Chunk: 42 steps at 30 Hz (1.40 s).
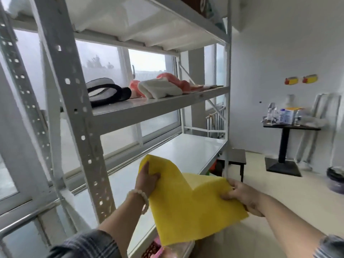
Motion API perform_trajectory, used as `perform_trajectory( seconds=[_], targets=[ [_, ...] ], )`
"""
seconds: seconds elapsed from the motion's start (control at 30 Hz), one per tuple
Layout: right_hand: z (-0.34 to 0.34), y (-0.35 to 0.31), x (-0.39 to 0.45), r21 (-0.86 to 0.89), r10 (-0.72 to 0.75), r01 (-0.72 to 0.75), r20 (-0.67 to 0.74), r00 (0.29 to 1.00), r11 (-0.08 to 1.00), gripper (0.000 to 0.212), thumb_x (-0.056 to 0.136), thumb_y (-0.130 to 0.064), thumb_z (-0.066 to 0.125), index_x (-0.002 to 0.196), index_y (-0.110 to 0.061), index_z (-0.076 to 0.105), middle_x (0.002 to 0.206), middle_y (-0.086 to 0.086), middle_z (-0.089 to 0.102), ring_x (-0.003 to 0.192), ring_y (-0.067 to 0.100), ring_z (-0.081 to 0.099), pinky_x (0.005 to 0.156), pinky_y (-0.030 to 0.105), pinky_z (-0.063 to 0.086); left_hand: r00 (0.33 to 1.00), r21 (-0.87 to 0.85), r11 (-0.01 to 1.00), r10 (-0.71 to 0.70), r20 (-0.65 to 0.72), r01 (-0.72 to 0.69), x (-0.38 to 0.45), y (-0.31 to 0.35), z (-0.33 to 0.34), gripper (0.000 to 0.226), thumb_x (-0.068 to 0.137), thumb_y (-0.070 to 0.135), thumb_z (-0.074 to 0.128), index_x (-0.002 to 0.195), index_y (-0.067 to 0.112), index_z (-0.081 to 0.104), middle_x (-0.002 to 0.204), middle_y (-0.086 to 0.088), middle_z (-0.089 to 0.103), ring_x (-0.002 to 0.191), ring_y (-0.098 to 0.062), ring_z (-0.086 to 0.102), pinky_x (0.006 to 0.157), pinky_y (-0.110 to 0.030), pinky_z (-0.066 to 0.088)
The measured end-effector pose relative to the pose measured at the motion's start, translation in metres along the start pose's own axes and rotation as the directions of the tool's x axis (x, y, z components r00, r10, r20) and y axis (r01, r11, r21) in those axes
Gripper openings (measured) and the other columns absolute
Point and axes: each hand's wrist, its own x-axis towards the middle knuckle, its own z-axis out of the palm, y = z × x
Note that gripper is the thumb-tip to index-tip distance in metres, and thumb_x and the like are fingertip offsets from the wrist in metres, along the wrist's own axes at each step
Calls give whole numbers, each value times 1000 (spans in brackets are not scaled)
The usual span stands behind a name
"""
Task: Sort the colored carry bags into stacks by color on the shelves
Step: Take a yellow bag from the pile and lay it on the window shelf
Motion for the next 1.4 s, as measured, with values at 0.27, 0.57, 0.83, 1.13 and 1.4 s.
perform_trajectory(
  seconds=[0.27,0.57,0.83,1.13,1.4],
  targets=[
    [-76,-37,120,98,-45,37,84,995,995,47,79,2,69,114,-28,59,118,10,66,107,33,63,90,47,52,995,-39,999,-39,-89,36,116,16,60,67,91,6,55,148,18,22,141,-16,42,124,-33,46,95,-35,39],
    [-160,-66,288,9,-17,15,219,976,1000,49,77,1,72,115,-28,61,115,11,68,103,35,65,89,52,53,962,-69,992,-118,-246,104,228,19,143,61,88,1,56,143,14,33,133,-18,50,116,-33,50,95,-36,40],
    [-199,-75,433,-152,9,37,290,957,988,63,67,-19,75,126,-32,54,122,6,62,110,33,60,98,53,48,930,-238,947,-273,-246,215,338,-17,199,65,87,-5,57,144,11,31,133,-15,50,106,-24,50,98,-41,40],
    [-248,-111,571,-235,11,93,407,913,967,61,76,-21,70,131,-33,47,126,4,58,113,33,57,100,56,45,895,-166,963,-262,-361,214,460,-6,248,65,86,-2,58,144,11,32,133,-18,51,116,-31,52,99,-36,40],
    [-318,-174,700,-120,-143,221,461,876,968,48,88,-8,62,122,-37,45,118,6,59,112,39,56,92,56,49,845,-375,926,-229,-483,37,578,10,288,70,84,14,66,144,24,31,131,-11,52,116,-37,53,99,-56,44]
  ],
)
